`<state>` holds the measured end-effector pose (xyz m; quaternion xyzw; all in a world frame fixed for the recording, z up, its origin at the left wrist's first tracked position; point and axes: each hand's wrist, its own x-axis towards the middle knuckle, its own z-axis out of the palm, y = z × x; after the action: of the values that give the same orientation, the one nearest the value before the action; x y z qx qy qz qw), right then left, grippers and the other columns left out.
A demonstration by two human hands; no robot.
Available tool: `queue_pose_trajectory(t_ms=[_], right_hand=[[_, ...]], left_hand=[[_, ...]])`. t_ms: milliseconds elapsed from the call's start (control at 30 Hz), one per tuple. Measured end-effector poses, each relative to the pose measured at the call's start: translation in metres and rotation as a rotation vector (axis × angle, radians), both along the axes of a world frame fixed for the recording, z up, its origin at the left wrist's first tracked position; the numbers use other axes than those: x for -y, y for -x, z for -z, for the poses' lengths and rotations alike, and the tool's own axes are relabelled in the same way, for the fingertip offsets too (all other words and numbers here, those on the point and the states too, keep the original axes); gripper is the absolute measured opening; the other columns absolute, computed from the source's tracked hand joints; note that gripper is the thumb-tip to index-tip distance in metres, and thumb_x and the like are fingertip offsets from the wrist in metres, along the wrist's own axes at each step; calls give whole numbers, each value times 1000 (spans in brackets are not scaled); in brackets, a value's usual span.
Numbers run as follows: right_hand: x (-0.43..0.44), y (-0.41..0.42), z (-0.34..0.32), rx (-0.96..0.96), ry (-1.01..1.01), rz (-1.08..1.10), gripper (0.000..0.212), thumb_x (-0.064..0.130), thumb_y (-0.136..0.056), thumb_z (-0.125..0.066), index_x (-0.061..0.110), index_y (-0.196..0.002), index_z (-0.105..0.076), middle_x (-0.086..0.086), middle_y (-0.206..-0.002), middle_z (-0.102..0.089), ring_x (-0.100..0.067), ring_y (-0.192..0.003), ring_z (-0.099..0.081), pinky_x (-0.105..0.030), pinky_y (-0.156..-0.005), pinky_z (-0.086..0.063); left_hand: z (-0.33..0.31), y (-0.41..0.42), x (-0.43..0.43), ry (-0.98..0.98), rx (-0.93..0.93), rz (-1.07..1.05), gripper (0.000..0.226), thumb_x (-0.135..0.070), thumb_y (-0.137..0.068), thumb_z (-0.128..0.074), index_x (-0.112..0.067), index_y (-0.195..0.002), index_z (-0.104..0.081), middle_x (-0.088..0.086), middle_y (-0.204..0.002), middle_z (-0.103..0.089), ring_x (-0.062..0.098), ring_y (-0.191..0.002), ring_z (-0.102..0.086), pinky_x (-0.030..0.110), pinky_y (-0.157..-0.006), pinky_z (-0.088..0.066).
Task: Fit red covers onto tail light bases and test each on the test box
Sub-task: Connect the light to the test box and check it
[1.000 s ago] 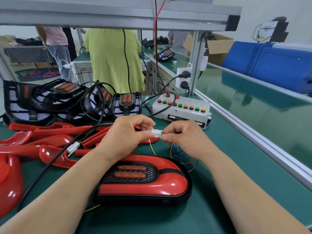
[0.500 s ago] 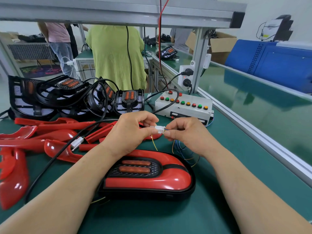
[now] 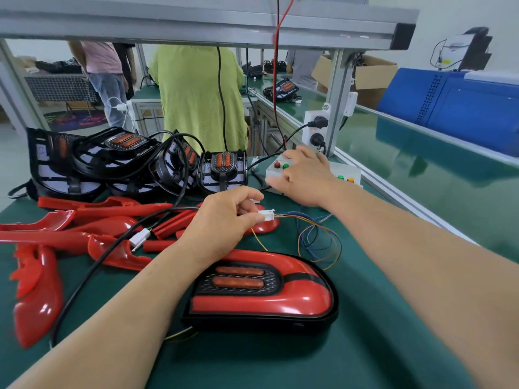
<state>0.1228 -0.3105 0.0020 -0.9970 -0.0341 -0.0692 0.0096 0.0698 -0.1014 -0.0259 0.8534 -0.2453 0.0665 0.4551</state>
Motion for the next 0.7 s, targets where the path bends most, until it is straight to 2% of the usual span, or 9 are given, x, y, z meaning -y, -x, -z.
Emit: queue_pose_trajectory(t_ms=[100, 267, 367, 433, 500, 633, 700], right_hand=[[1, -15, 4, -103, 77, 13, 69, 73, -94, -26, 27, -126, -67, 3, -164, -17, -23, -151, 1, -58, -118, -3], [3, -33, 13, -113, 114, -3, 78, 78, -89, -27, 25, -136, -59, 7, -162, -20, -20, -152, 1, -55, -118, 0], [3, -40, 14, -116, 158, -12, 80, 81, -87, -25, 27, -133, -62, 9, -161, -23, -19, -151, 0, -56, -118, 0], [5, -41, 16, -93, 214, -26, 81, 82, -86, -25, 27, -133, -63, 11, -159, -26, -20, -150, -4, -57, -117, -1], [6, -40, 19, -61, 281, -46, 82, 83, -85, -26, 26, -134, -61, 10, -159, -28, -21, -149, -9, -59, -116, -2], [3, -37, 22, -68, 310, -53, 83, 83, -86, -22, 26, -135, -60, 7, -161, -25, -22, -151, -7, -61, -117, 0], [2, -37, 19, -66, 273, -44, 84, 82, -87, -23, 25, -139, -56, 7, -161, -24, -22, -151, -4, -60, -118, 1]], left_hand=[[-1, 1, -1, -7, -16, 5, 29, -15, -85, -76, -25, -111, -69, -8, -85, -69, -1, -81, -61, 2, -72, -41], [-1, 0, 0, -10, -20, 16, 29, -17, -86, -75, -26, -112, -68, -6, -86, -70, 0, -82, -61, 1, -71, -41], [-1, 0, 0, -6, -16, 23, 29, -19, -85, -75, -27, -112, -68, -7, -83, -70, 0, -79, -62, 2, -70, -42], [0, -1, 0, 0, -33, 26, 30, -21, -85, -76, -29, -113, -67, -9, -81, -70, -1, -70, -62, 10, -64, -45], [0, -3, 1, -1, -57, 22, 32, -24, -84, -77, -32, -113, -67, -14, -81, -70, -4, -62, -60, 15, -60, -43], [1, -4, 0, -9, -55, 27, 33, -22, -84, -77, -35, -113, -66, -18, -82, -70, -5, -61, -60, 11, -55, -43], [2, -4, 0, -20, -55, 23, 33, -24, -84, -77, -35, -113, -66, -18, -82, -70, -5, -63, -61, 12, -57, -43]])
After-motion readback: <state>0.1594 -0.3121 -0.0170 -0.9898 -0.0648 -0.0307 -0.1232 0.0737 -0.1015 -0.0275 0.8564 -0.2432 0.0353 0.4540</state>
